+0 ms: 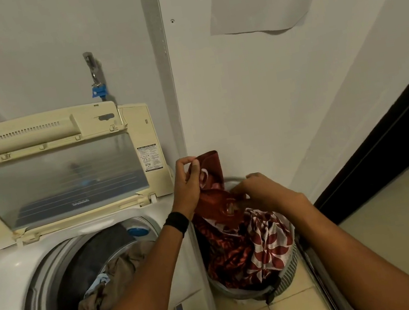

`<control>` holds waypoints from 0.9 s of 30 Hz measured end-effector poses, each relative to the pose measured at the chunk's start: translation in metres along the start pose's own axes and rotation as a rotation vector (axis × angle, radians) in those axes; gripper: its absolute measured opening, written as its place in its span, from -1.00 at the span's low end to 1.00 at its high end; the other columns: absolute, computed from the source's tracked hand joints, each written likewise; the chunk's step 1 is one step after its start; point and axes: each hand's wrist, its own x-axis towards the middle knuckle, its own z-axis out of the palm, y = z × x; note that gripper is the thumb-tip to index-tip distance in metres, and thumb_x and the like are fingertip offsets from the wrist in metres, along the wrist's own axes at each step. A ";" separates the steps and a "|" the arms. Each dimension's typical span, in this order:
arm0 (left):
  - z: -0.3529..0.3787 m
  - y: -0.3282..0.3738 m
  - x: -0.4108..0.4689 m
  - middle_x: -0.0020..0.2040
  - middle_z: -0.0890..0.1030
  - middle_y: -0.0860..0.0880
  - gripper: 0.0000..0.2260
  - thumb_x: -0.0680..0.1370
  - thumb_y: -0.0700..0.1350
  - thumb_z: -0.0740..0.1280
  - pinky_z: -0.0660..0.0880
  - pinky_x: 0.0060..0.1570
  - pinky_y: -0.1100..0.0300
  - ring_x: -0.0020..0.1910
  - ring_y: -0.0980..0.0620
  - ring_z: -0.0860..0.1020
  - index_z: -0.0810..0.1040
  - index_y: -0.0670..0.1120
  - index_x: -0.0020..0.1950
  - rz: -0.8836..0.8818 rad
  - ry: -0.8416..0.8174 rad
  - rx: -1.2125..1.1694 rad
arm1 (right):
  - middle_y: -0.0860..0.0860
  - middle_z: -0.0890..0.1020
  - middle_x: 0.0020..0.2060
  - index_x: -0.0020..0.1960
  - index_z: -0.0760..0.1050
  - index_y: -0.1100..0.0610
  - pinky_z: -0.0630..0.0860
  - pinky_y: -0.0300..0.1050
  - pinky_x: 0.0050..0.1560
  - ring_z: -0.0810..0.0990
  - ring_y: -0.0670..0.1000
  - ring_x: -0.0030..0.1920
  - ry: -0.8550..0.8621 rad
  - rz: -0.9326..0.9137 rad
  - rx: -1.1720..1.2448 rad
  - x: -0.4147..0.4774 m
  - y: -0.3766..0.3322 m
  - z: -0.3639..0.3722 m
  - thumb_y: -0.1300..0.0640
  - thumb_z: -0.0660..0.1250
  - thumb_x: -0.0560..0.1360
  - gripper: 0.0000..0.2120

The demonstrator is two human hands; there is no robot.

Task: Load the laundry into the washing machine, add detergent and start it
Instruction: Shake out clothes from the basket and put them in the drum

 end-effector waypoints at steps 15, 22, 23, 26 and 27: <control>-0.015 0.009 0.001 0.29 0.63 -0.15 -0.49 0.48 -0.12 0.43 0.55 0.32 -0.10 0.27 -0.16 0.61 0.49 0.05 0.43 -0.179 -0.473 -0.105 | -0.23 0.36 -0.42 -0.18 0.47 0.02 0.35 -0.24 -0.12 0.33 -0.22 -0.44 0.416 -0.060 0.024 0.025 -0.010 -0.027 -0.17 0.35 0.59 -0.69; -0.020 0.008 0.013 -0.34 0.43 -0.02 -0.60 0.52 -0.23 0.34 0.47 -0.22 0.19 -0.35 0.07 0.43 0.50 -0.14 0.37 -0.194 -0.351 -0.225 | -0.22 0.55 -0.30 -0.04 0.48 -0.15 0.19 -0.02 0.36 0.50 -0.24 -0.21 0.149 0.019 0.021 0.012 0.031 -0.003 -0.38 0.25 0.55 -0.69; -0.020 0.007 0.012 -0.34 0.43 -0.02 -0.65 0.56 -0.25 0.33 0.46 -0.25 0.21 -0.36 0.07 0.41 0.50 -0.14 0.36 -0.187 -0.340 -0.193 | -0.22 0.52 -0.32 -0.08 0.44 -0.15 0.29 -0.05 0.22 0.47 -0.23 -0.25 0.124 0.009 0.026 0.011 0.036 -0.004 -0.31 0.30 0.56 -0.75; -0.013 0.007 0.011 -0.35 0.45 -0.02 -0.75 0.64 -0.26 0.29 0.47 -0.25 0.22 -0.37 0.09 0.43 0.53 -0.12 0.31 -0.158 -0.220 -0.090 | -0.15 0.52 -0.30 -0.14 0.44 -0.06 0.38 -0.10 -0.14 0.50 -0.08 -0.27 0.186 0.081 0.078 0.010 0.036 -0.011 -0.19 0.35 0.58 -0.75; -0.010 0.009 0.011 -0.33 0.48 -0.03 -0.77 0.64 -0.24 0.30 0.49 -0.24 0.21 -0.37 0.09 0.46 0.54 -0.09 0.29 -0.127 -0.161 -0.043 | -0.12 0.51 -0.33 -0.17 0.43 -0.02 0.35 -0.11 -0.21 0.49 -0.04 -0.30 0.218 0.143 0.062 0.010 0.033 -0.013 -0.19 0.35 0.59 -0.71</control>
